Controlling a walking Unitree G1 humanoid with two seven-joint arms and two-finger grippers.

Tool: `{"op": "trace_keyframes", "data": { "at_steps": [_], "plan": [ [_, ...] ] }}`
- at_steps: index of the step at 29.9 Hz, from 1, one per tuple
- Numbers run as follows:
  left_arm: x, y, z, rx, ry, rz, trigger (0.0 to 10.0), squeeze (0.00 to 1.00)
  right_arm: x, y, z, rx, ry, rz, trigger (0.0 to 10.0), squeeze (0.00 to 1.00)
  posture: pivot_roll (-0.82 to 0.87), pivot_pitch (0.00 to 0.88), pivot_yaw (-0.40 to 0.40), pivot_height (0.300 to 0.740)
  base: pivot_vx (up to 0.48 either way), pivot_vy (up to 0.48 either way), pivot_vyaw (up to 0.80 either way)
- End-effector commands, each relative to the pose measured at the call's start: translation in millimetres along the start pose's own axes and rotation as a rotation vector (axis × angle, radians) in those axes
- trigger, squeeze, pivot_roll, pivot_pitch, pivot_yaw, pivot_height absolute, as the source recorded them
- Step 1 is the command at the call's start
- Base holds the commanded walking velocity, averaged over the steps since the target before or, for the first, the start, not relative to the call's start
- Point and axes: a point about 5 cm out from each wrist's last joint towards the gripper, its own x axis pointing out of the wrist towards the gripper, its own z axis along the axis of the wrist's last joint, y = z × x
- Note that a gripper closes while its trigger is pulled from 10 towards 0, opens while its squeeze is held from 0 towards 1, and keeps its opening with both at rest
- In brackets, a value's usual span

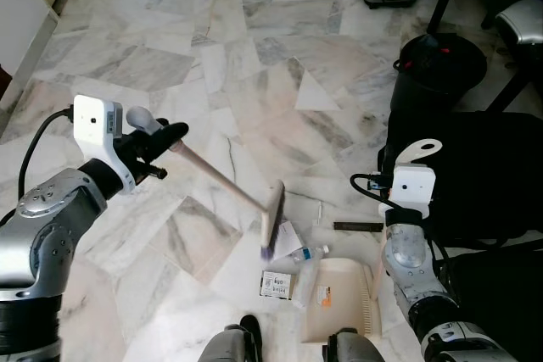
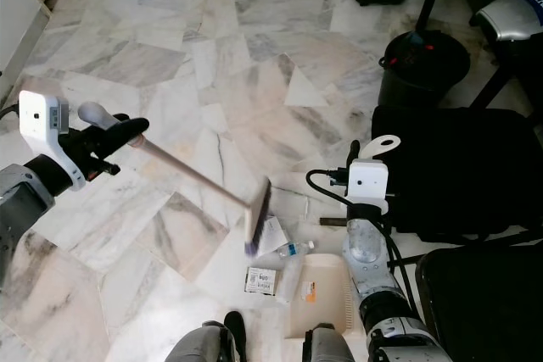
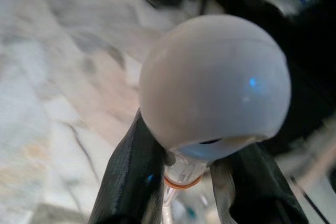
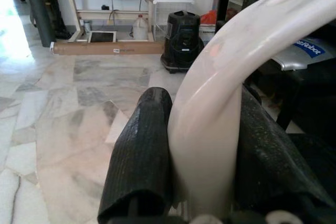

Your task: Sweep floor

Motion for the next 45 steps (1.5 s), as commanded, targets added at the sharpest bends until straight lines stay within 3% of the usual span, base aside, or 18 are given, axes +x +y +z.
{"op": "trace_keyframes", "data": {
  "at_steps": [1,5,13,23,30,33,36,38,45],
  "plan": [
    [-5.2,-1.7,-7.3,-0.003,0.056,-0.049,10.0,0.0,-4.5,6.4,-3.8,0.01,0.02,0.015,10.0,0.0,0.1,0.242,0.14,0.74,0.0,0.0,0.0],
    [-11.2,-5.0,-17.3,0.018,0.146,-0.114,10.0,0.0,-3.9,5.3,-3.6,0.009,0.02,0.012,10.0,0.0,0.11,0.242,0.14,0.74,0.0,0.0,0.0],
    [-10.8,-17.6,-25.6,-0.002,0.2,-0.205,10.0,0.0,-4.1,6.2,-3.4,0.011,0.019,0.012,10.0,0.0,0.1,0.242,0.142,0.74,0.0,0.0,0.0],
    [-2.1,-26.3,-24.7,-0.148,0.125,-0.237,10.0,0.0,-2.8,4.2,-2.3,0.011,0.013,0.004,10.0,0.0,0.09,0.237,0.144,0.74,0.0,0.0,0.0],
    [1.4,-24.1,-20.3,-0.167,0.088,-0.218,10.0,0.0,-1.5,2.9,-2.6,0.008,0.016,0.003,10.0,0.0,0.09,0.23,0.141,0.74,0.0,0.0,0.0],
    [3.6,-17.5,-15.6,-0.096,0.055,-0.154,10.0,0.0,-0.3,3.1,-1.4,0.009,0.012,0.004,10.0,0.0,0.09,0.221,0.137,0.74,0.0,0.0,0.0],
    [7.7,-8.5,-3.0,-0.05,-0.01,-0.08,10.0,0.0,1.5,2.8,-0.4,0.009,0.01,0.005,10.0,0.0,0.09,0.21,0.132,0.74,0.0,0.0,0.0],
    [10.1,1.8,9.2,0.023,-0.073,0.01,10.0,0.0,3.9,2.1,1.3,0.009,0.006,0.005,10.0,0.0,0.09,0.202,0.127,0.74,0.0,0.0,0.0],
    [12.5,15.5,14.9,0.044,-0.212,0.192,10.0,0.0,7.3,-0.3,5.4,0.014,-0.016,0.001,10.0,0.0,0.07,0.17,0.109,0.74,0.0,0.0,0.0]
  ]
}}
